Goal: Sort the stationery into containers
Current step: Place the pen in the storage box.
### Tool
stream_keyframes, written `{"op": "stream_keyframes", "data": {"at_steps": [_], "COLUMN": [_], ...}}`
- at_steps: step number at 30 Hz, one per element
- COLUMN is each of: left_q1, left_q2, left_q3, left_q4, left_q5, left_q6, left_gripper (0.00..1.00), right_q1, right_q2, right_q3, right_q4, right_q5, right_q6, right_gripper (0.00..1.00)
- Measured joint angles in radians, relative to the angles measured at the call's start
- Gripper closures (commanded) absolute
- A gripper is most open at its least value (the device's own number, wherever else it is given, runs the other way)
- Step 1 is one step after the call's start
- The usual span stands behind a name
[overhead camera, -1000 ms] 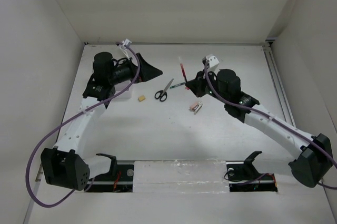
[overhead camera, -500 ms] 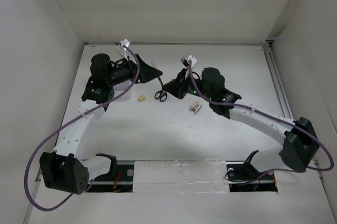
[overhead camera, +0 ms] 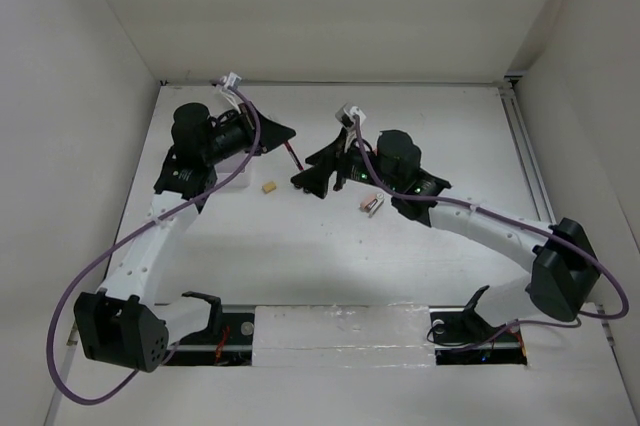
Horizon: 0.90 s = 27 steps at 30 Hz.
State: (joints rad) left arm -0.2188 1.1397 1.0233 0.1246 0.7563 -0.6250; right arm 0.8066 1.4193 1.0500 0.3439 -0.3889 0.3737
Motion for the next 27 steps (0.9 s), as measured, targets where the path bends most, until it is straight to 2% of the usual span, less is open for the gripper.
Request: {"op": "stream_keyframes", "data": {"at_steps": [1, 7, 12, 15, 19, 24, 27], "left_q1": [0.001, 0.005, 0.016, 0.035, 0.137, 0.278, 0.307], "left_q2": [0.0, 0.018, 0.111, 0.177, 0.281, 0.36, 0.409], "left_q3": [0.001, 0.068, 0.187, 0.273, 0.389, 0.431, 0.457], "left_q4": [-0.007, -0.113, -0.163, -0.254, -0.366, -0.463, -0.518], "left_q5": [-0.037, -0.372, -0.602, -0.768, -0.963, -1.118, -1.237], "left_q6": [0.001, 0.013, 0.027, 0.028, 0.007, -0.021, -0.039], "left_gripper": [1.0, 1.0, 1.0, 1.0, 1.0, 1.0, 1.0], "right_q1": [0.0, -0.024, -0.104, -0.135, -0.146, -0.146, -0.146], "right_q2": [0.001, -0.06, -0.145, -0.206, -0.279, -0.33, -0.34], "right_q3": [-0.002, -0.084, -0.19, -0.243, -0.281, -0.314, -0.341], "right_q4": [0.004, 0.007, -0.051, -0.093, -0.132, -0.147, -0.161], "right_q5": [-0.003, 0.09, 0.166, 0.196, 0.209, 0.208, 0.204], "right_q6": [0.005, 0.008, 0.003, -0.008, -0.027, -0.05, -0.062], "right_gripper": [0.0, 0.0, 0.0, 0.0, 0.0, 0.0, 0.0]}}
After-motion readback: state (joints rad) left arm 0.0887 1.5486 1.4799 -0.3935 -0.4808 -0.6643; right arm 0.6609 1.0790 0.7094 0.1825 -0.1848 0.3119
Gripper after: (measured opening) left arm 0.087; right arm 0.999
